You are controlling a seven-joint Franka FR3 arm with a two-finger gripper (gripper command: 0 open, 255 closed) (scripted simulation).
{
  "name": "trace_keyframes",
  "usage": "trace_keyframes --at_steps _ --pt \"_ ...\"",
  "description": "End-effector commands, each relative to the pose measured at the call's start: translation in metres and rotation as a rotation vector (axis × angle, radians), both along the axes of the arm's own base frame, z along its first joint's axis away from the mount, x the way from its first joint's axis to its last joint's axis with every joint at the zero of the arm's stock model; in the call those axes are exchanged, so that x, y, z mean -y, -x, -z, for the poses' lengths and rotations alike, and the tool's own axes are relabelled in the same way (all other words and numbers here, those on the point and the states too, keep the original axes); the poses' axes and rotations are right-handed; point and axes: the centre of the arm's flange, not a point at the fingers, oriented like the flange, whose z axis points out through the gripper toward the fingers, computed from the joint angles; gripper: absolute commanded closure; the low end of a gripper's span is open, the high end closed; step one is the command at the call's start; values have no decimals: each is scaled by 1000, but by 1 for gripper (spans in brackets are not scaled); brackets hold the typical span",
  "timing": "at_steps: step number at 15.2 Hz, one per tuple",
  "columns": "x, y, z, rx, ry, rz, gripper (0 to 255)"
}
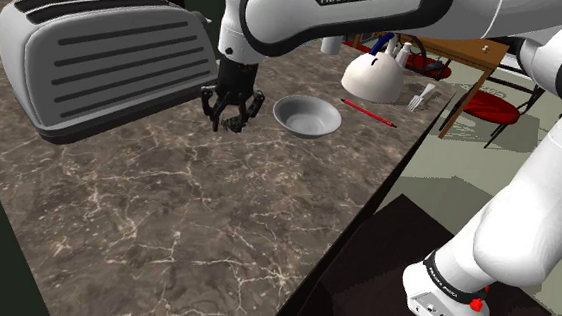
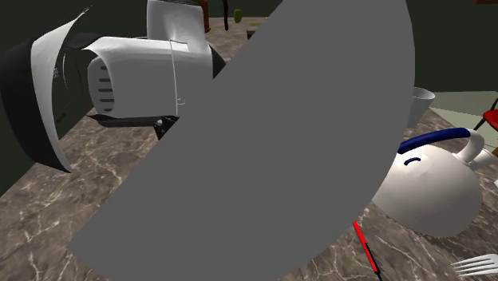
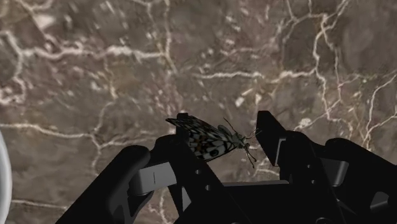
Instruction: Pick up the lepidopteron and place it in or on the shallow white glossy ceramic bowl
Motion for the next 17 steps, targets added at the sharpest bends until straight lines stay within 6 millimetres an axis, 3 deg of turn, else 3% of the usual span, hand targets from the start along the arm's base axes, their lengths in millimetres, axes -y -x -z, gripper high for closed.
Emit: trace_keyframes --at_steps 1,8,17 --pt "0 0 1 -1 0 0 255" --pt "0 0 1 -1 0 0 255" --pt "0 0 -47 -1 0 0 255"
